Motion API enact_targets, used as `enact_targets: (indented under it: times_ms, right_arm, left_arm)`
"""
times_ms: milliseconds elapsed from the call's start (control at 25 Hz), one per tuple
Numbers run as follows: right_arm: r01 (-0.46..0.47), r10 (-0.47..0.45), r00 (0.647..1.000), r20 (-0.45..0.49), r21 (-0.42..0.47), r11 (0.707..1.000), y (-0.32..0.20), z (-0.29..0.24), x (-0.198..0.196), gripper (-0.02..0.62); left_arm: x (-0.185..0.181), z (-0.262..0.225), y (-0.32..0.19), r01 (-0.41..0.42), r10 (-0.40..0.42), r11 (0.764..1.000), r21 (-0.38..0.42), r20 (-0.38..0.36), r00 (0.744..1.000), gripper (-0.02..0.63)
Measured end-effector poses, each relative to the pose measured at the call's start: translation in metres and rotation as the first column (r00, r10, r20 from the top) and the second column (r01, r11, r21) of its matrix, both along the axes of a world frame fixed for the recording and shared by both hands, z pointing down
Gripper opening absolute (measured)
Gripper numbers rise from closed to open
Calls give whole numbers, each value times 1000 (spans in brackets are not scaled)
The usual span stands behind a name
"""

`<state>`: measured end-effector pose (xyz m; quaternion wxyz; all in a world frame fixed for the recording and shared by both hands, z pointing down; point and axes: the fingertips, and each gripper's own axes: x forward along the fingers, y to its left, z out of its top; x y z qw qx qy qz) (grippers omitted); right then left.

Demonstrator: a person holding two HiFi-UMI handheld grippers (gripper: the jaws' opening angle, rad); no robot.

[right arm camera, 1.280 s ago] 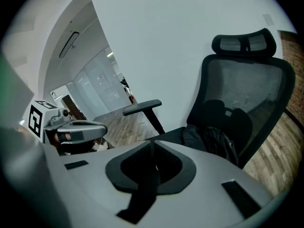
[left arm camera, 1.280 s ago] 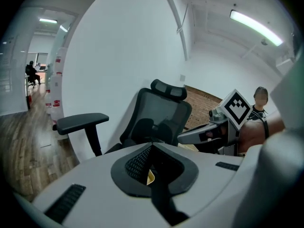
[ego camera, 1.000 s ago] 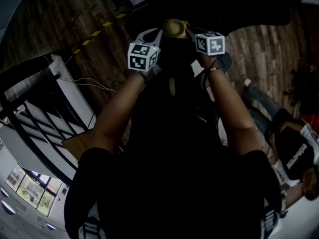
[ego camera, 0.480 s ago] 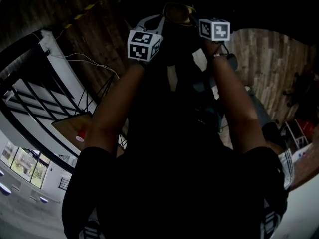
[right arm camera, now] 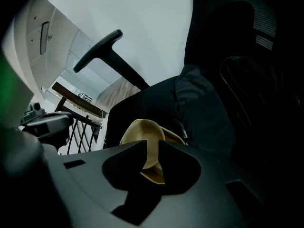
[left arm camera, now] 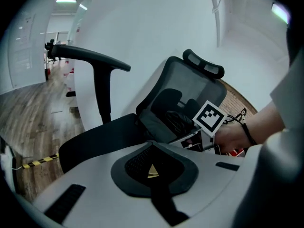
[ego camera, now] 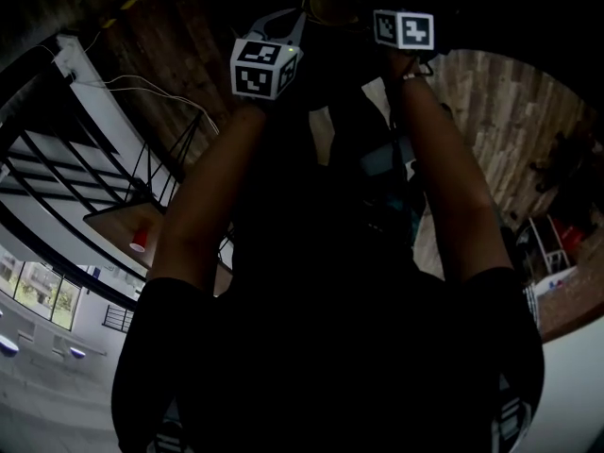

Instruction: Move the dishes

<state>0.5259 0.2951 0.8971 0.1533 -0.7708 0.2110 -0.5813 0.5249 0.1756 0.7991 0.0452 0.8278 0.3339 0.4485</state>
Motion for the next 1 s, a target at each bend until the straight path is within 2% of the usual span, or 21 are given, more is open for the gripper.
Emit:
enact_targets:
  times_ms: [200, 560, 640, 720, 1000]
  right_arm:
    - [26, -25, 1000, 18, -28, 999, 0, 22, 3, 72]
    - [12, -12, 997, 73, 8, 1000, -8, 51, -8, 81]
    - [5, -4, 998, 69, -4, 1000, -5, 52, -9, 51]
    - [0, 1, 998, 60, -13, 1000, -1, 51, -6, 18]
    - [-23, 23, 999, 30, -8, 1000, -4, 7, -9, 12]
  left_arm:
    - [6, 11, -10, 26, -26, 1000, 3, 11, 1000, -5]
    - [0, 26, -24, 44, -44, 999, 18, 22, 999, -5]
    - [-5, 27, -27, 50, -50, 999, 22, 26, 998, -5]
    - [-7, 26, -28, 49, -50, 999, 23, 25, 998, -5]
    - [-15, -9, -29, 35, -35, 999, 5, -1, 999, -5]
